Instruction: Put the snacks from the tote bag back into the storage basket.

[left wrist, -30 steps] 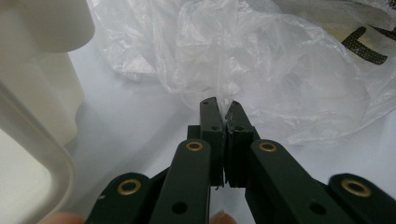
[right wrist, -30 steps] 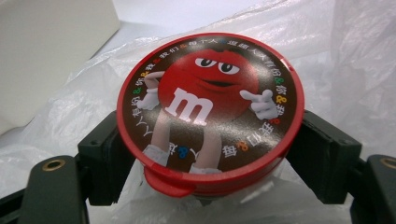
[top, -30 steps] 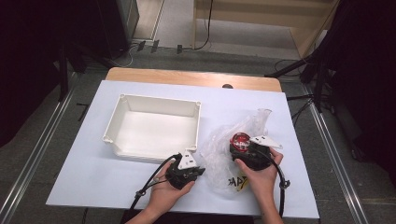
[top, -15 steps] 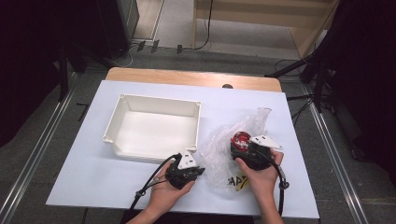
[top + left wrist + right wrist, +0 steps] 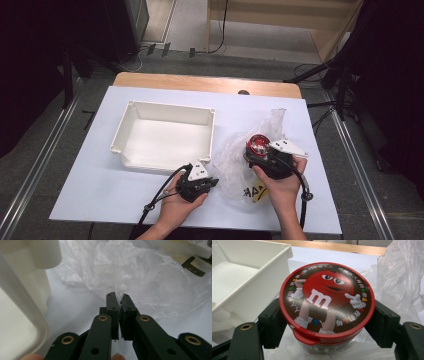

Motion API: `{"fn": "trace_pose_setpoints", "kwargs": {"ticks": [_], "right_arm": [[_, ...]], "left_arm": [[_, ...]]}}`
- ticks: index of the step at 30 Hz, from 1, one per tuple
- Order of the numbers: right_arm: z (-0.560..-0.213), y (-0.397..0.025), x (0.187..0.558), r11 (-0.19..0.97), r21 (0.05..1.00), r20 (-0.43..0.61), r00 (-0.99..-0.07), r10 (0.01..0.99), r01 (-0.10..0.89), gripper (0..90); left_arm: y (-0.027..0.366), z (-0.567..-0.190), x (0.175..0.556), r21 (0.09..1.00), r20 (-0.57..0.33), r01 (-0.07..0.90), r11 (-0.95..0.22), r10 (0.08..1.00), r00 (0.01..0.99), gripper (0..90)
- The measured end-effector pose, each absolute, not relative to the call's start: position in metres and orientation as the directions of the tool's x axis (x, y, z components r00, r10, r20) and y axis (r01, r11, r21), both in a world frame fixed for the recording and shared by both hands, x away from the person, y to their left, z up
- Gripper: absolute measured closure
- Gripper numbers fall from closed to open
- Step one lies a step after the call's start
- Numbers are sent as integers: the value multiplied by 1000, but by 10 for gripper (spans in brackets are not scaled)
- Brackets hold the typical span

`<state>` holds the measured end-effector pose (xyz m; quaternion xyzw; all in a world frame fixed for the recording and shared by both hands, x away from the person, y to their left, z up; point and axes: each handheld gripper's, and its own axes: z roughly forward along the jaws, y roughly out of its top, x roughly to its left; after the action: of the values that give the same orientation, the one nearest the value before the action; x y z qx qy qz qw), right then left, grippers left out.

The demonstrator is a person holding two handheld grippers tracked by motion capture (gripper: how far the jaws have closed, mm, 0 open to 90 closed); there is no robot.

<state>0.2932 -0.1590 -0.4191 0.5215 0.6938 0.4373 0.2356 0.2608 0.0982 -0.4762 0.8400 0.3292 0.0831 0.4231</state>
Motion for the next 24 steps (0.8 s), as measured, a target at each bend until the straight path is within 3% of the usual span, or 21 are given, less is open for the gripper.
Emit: {"fn": "trace_pose_setpoints", "kwargs": {"ticks": [9, 24], "right_arm": [[-410, -160, 292, 65, 853, 138, -343, 929, 518, 258], [-408, -151, 292, 82, 849, 139, -371, 918, 523, 258]], "left_arm": [[115, -470, 254, 813, -155, 444, -377, 594, 789, 703], [160, -465, 232, 846, -164, 416, -333, 579, 799, 540]]}}
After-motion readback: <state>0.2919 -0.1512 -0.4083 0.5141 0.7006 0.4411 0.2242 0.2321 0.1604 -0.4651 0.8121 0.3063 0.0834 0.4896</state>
